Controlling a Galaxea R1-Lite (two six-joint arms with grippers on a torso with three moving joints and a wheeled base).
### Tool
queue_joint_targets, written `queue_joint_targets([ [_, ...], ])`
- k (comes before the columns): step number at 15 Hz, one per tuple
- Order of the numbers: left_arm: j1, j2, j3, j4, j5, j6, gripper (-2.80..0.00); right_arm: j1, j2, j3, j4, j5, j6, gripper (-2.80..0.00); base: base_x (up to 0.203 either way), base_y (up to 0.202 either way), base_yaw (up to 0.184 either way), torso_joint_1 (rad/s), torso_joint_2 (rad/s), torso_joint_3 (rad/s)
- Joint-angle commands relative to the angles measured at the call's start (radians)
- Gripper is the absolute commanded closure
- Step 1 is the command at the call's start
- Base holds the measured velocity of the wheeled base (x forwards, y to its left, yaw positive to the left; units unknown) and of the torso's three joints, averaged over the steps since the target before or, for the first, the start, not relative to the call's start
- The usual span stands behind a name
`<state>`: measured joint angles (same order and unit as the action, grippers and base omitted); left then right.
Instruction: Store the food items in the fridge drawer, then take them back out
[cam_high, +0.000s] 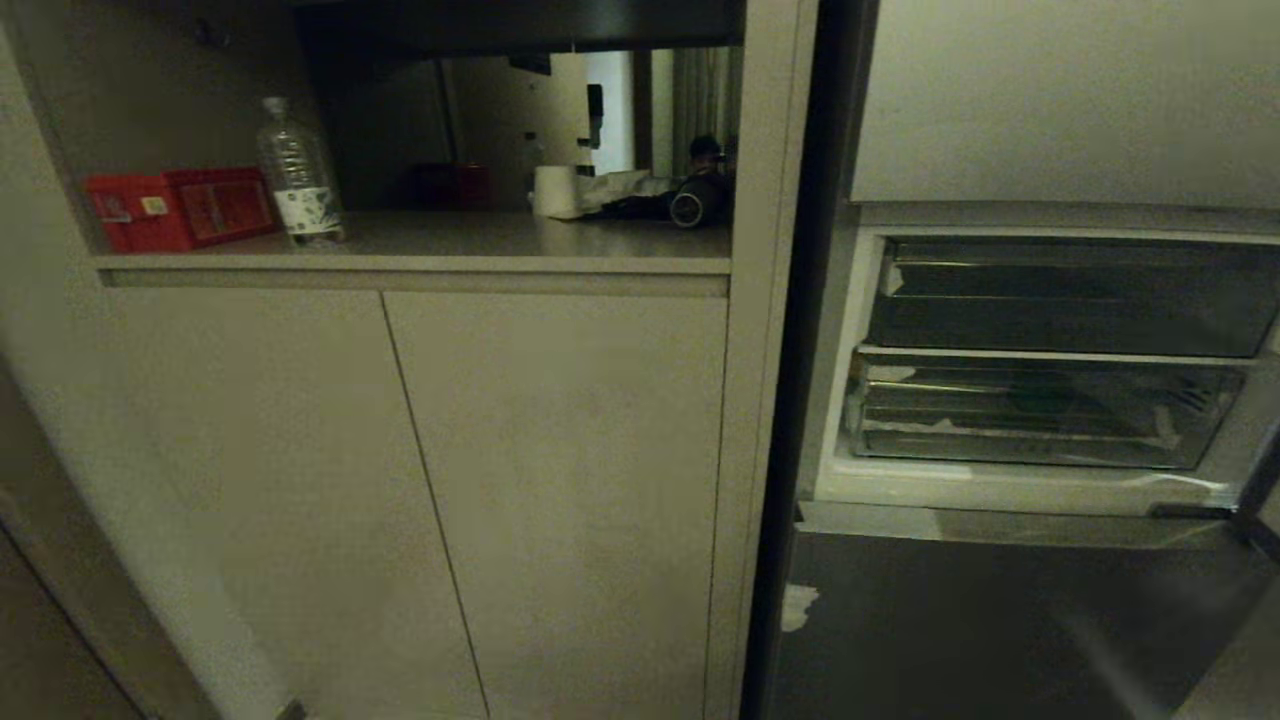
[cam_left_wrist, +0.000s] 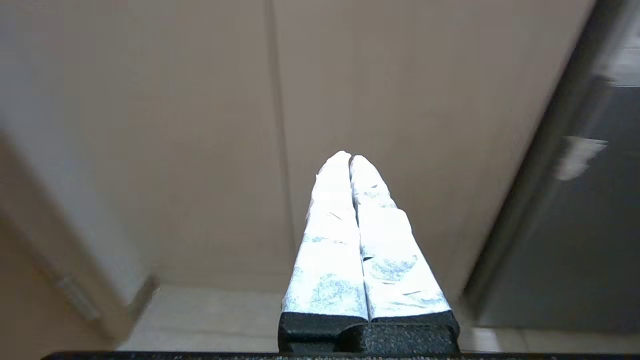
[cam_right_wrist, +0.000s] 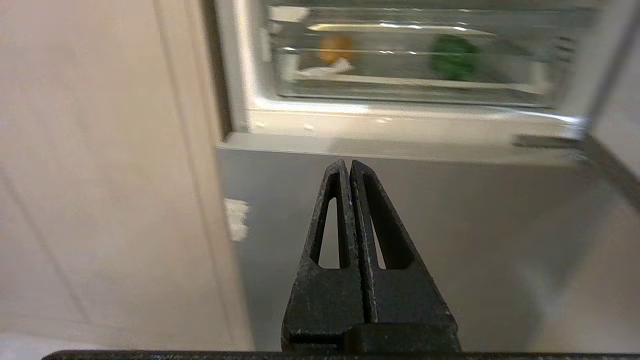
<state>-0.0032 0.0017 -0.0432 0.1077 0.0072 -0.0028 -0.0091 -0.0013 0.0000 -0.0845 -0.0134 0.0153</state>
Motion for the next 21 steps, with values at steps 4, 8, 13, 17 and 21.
queue_joint_targets([
  [4,0.0,0.0,0.0,0.0,0.0,0.0,0.0,0.0,0.001,0.031,-0.001,0.0,0.0,0.0,0.001,0.0,0.024,0.001,0.0,0.002],
  [8,0.0,0.0,0.0,0.0,0.0,0.0,0.0,0.0,0.001,0.031,-0.001,-0.002,-0.009,0.0,0.0,0.0,0.0,0.0,0.0,0.0],
  [13,0.0,0.0,0.002,-0.006,0.002,0.003,0.0,-0.001,0.208,-0.158,0.036,0.026,-0.041,0.0,0.0,0.0,0.0,0.0,0.0,0.0],
  [17,0.0,0.0,0.002,-0.006,0.0,0.003,0.0,0.0,0.673,-0.356,-0.004,0.156,-0.007,0.0,0.0,0.0,0.0,0.0,0.0,0.0],
  [21,0.0,0.0,0.001,-0.008,0.0,0.001,0.0,0.035,1.11,-0.443,-0.191,0.266,0.02,0.0,0.0,0.0,0.0,0.0,0.0,0.0],
])
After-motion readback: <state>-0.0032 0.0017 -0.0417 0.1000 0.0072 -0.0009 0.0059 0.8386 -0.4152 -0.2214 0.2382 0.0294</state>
